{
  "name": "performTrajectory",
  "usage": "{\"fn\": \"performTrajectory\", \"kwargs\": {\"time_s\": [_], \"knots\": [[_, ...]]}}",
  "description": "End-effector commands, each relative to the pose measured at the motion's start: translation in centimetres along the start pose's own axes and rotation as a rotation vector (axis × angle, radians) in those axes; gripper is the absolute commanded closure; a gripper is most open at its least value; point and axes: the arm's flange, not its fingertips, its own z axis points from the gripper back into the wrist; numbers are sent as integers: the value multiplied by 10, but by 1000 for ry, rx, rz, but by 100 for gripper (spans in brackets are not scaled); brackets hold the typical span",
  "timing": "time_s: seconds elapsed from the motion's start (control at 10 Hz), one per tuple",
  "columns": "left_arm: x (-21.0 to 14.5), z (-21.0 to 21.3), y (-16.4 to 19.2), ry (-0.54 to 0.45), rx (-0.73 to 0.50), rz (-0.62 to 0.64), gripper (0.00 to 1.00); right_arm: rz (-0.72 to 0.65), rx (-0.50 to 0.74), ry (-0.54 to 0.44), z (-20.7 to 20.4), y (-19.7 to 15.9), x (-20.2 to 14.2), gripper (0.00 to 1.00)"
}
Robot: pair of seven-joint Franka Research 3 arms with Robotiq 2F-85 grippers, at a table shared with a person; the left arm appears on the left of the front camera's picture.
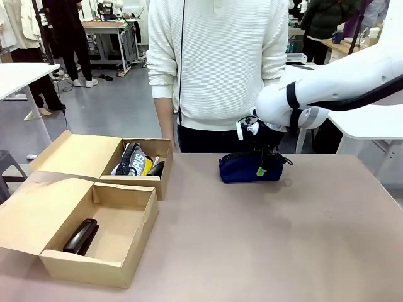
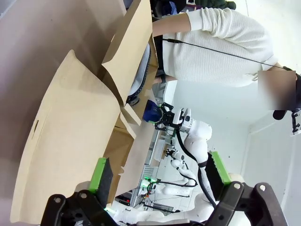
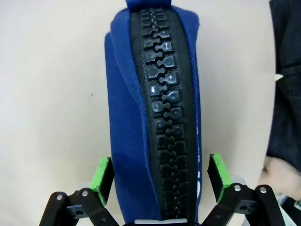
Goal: Place items inside the box.
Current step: Pick up a Pencil pouch or Stapler and place it inside the Mailer Box closest to the robot.
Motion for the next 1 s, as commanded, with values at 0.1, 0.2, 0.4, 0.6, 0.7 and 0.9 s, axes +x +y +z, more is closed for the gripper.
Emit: {"fn": "performTrajectory", "kwargs": {"time_s": [0.1,0.2,0.4,0.6,0.7,0.9], "knots": [[-2,3,0,9,-7,-20,0,-14,13,53,1,-1,9,0],[-2,3,0,9,-7,-20,0,-17,14,54,1,-1,10,0],[-2,3,0,9,-7,-20,0,-2,17,64,2,0,9,59],[-2,3,0,9,-7,-20,0,-5,19,60,2,2,8,100],[-2,3,0,9,-7,-20,0,-7,20,59,3,2,8,64],[-2,3,0,9,-7,-20,0,-3,32,59,2,5,6,100]]}}
